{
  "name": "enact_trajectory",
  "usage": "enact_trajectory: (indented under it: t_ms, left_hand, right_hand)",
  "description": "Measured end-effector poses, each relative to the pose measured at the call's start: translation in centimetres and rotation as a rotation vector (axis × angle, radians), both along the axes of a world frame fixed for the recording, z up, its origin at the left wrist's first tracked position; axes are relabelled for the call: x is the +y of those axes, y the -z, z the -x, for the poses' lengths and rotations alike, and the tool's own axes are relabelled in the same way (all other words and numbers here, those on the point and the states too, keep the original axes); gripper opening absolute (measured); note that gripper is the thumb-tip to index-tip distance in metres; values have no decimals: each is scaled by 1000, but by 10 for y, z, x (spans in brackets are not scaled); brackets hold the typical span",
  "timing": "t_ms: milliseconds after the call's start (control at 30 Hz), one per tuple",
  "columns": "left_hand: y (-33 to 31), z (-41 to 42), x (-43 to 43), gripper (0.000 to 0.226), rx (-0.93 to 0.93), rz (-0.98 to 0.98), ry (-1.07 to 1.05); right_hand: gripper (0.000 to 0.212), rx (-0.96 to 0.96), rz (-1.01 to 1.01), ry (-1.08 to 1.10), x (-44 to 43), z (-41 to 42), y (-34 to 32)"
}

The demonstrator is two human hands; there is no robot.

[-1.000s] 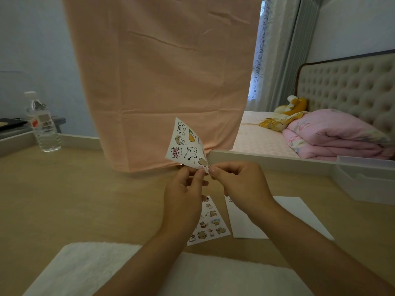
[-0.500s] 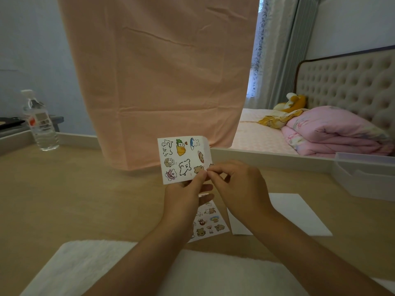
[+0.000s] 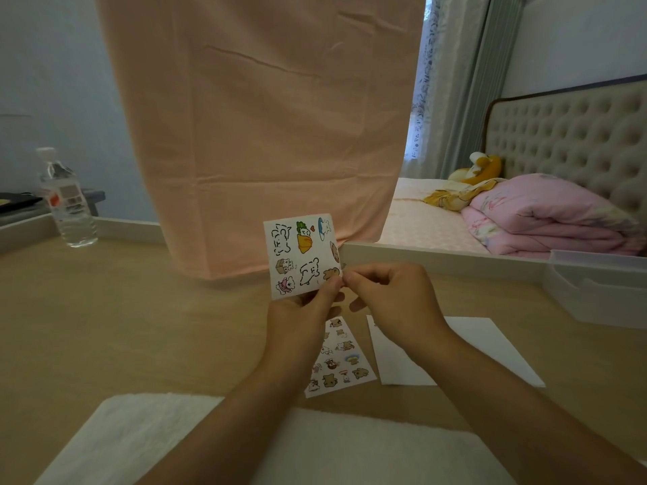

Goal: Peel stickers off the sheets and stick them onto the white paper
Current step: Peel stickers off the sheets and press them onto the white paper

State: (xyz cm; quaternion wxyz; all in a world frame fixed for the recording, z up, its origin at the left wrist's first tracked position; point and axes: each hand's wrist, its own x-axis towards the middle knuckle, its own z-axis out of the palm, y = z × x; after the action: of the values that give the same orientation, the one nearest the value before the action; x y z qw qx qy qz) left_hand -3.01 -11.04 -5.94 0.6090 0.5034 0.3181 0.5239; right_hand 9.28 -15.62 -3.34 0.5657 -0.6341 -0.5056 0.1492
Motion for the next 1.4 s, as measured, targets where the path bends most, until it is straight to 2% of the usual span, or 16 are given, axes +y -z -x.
enact_trajectory:
  t_ms: [133,233,400,533,767,1000,1400]
  left_hand:
    - [0,1,0,20,16,-20,-5]
    - [0,1,1,18,11,-23,-16]
    - [-7,3,2,27,-11,29,26]
    - [-9,5,2,35,18,16,72]
    - [-6,4,0,13,101,-136,45]
    - [-7,5,-2,16,71,-158,61]
    - [-5,3,-2,17,33,-160,36]
  right_hand:
    - [11,-12,-7,9,1,0,0]
    - [9,-95,-23,30,2,-1,1]
    - [12,-471,-130,44,1,-10,6]
    - [12,-559,-255,99,3,-9,9]
    - [12,-449,-217,41,4,-10,7]
    - [17,-470,-205,9,3,-9,8]
    - [18,-376,-161,-31,3,-8,5]
